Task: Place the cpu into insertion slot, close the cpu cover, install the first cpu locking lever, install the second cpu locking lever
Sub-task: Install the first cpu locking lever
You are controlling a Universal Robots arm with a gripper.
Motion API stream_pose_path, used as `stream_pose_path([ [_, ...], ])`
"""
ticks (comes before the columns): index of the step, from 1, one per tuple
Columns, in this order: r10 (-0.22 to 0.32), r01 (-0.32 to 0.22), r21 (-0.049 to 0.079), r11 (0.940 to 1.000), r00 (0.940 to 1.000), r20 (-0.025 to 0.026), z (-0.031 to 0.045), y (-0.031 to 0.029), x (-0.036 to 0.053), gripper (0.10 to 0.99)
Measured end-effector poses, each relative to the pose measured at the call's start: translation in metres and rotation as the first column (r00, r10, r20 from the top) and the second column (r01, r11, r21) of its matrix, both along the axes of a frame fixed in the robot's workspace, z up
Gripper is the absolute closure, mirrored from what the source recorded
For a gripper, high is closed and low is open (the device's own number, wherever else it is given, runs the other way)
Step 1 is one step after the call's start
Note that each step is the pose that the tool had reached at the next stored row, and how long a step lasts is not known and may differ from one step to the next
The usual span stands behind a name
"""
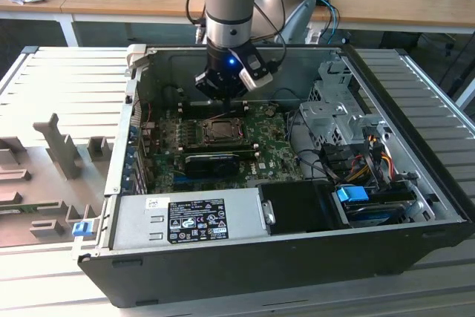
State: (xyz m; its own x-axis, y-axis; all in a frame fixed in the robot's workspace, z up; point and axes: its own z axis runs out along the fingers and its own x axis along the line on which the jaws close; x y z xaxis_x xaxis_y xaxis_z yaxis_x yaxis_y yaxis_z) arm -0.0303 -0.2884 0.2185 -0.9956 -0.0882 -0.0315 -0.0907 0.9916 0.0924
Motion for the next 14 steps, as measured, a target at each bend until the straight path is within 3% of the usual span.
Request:
stream_pose_path([
  [14, 0.000, 0.000, 0.000, 1.0000, 1.0000, -0.0001, -0.0097, -0.0004, 0.0046, 0.980],
])
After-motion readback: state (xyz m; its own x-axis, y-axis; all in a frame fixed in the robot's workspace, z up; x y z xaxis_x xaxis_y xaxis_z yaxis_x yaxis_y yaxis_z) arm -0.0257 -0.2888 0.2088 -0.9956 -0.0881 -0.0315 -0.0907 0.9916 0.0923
